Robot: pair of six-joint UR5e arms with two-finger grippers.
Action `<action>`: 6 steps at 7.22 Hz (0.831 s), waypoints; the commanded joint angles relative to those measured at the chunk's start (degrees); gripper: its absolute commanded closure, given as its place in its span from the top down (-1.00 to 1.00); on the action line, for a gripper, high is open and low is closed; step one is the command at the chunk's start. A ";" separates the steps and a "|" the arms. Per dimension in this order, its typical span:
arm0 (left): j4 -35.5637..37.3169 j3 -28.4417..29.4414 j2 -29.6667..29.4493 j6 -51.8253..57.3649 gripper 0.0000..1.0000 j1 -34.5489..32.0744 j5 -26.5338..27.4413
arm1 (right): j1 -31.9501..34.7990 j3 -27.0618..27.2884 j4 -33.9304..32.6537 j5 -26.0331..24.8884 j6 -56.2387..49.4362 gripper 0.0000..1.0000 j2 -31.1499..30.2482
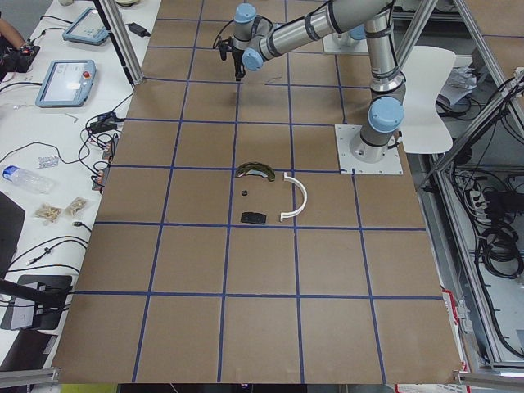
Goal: Place bearing gear from tray to pile
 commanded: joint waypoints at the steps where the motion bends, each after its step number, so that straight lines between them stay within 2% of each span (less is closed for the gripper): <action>1: -17.62 6.99 2.73 12.21 -1.00 5.93 0.56 | -0.17 0.15 -0.54 0.11 2.93 1.00 -0.25; 2: -20.63 6.83 3.87 19.51 -1.00 9.96 4.04 | 0.00 0.15 -0.28 0.02 3.03 1.00 -0.08; 4: -23.12 3.68 5.37 36.29 -1.00 21.02 6.44 | 0.09 0.15 -0.45 0.46 3.12 1.00 0.18; 5: -24.08 3.41 6.51 38.63 -1.00 25.16 11.23 | 0.09 0.24 -0.37 0.64 3.12 1.00 0.19; 6: -25.22 3.40 7.30 44.05 -1.00 28.34 11.98 | 0.09 0.24 -0.28 0.72 3.12 1.00 0.19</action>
